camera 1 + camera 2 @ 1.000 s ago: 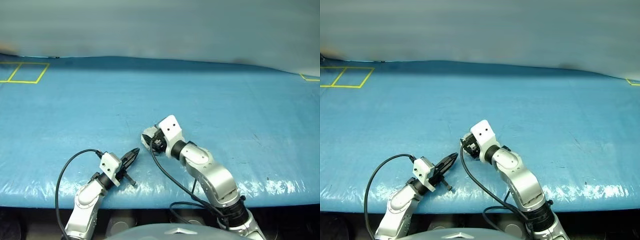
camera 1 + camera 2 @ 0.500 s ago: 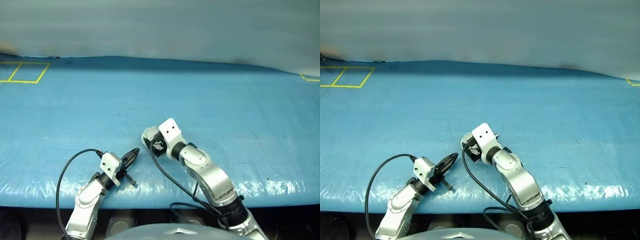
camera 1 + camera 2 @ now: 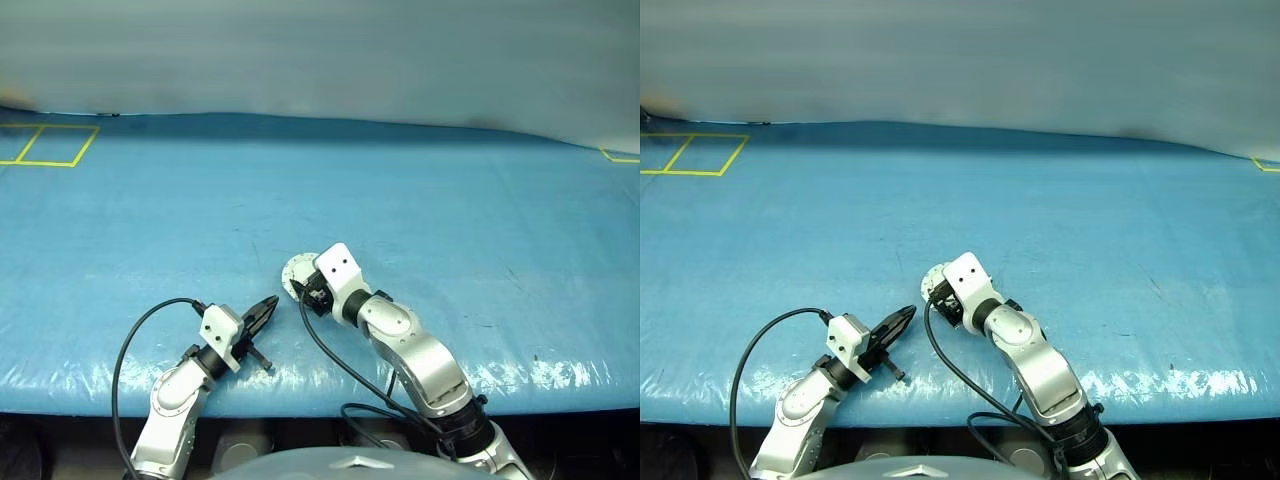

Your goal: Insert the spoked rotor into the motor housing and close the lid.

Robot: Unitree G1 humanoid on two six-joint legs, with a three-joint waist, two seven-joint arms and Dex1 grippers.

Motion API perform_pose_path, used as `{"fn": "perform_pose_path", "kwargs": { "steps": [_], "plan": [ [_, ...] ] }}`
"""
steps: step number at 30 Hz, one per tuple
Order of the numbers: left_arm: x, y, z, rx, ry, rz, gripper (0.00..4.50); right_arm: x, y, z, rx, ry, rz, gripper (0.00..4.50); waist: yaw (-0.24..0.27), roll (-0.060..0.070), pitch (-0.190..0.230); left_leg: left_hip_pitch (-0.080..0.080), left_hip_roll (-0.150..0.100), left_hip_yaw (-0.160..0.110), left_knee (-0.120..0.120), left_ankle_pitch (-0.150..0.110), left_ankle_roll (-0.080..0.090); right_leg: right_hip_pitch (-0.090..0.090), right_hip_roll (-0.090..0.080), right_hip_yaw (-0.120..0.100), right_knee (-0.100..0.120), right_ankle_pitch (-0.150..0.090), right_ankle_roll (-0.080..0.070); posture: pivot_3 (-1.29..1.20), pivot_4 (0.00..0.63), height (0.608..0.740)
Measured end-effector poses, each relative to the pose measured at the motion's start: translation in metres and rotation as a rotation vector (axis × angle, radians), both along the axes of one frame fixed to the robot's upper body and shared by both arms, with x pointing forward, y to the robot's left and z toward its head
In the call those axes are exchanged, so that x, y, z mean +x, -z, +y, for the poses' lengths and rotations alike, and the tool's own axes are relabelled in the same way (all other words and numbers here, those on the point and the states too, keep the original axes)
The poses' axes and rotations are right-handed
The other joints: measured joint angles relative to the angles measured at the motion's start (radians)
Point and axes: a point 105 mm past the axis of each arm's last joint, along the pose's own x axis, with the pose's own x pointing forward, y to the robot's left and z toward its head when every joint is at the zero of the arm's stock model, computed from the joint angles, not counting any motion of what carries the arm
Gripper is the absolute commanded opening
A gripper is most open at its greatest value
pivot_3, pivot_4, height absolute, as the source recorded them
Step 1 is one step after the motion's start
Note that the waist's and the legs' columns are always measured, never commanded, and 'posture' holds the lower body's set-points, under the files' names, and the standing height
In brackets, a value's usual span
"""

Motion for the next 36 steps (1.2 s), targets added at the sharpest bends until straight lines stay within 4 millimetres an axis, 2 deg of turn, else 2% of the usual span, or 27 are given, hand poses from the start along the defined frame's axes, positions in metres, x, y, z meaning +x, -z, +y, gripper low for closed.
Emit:
{"fn": "perform_pose_path", "kwargs": {
  "steps": [17, 27, 36],
  "plan": [
    [0.0, -0.001, -0.001, 0.001, 0.01, -0.003, 0.0, 0.004, -0.003, -0.004, -0.045, -0.047, 0.002, 3.04, 0.001, 0.0, 0.0, 0.0, 0.0, 0.0, 0.0, 0.0, 0.0, 0.0, 0.0, 0.0, 0.0, 0.0, 0.0, 0.0, 0.15, 0.74],
    [0.0, -0.001, -0.003, -0.005, 0.018, -0.004, 0.0, 0.008, -0.011, -0.015, 0.001, -0.041, 0.076, 3.04, 0.003, 0.0, 0.0, 0.0, 0.0, 0.0, 0.0, 0.0, 0.0, 0.0, 0.0, 0.0, 0.0, 0.0, 0.001, 0.0, 0.15, 0.74],
    [0.0, -0.001, -0.004, -0.012, 0.016, -0.004, 0.0, 0.011, -0.012, -0.019, -0.023, -0.064, 0.063, 3.04, 0.002, 0.0, 0.0, -0.001, 0.0, 0.0, 0.0, 0.0, 0.0, 0.0, 0.001, 0.0, 0.0, 0.0, 0.001, 0.0, 0.15, 0.74]
  ]
}}
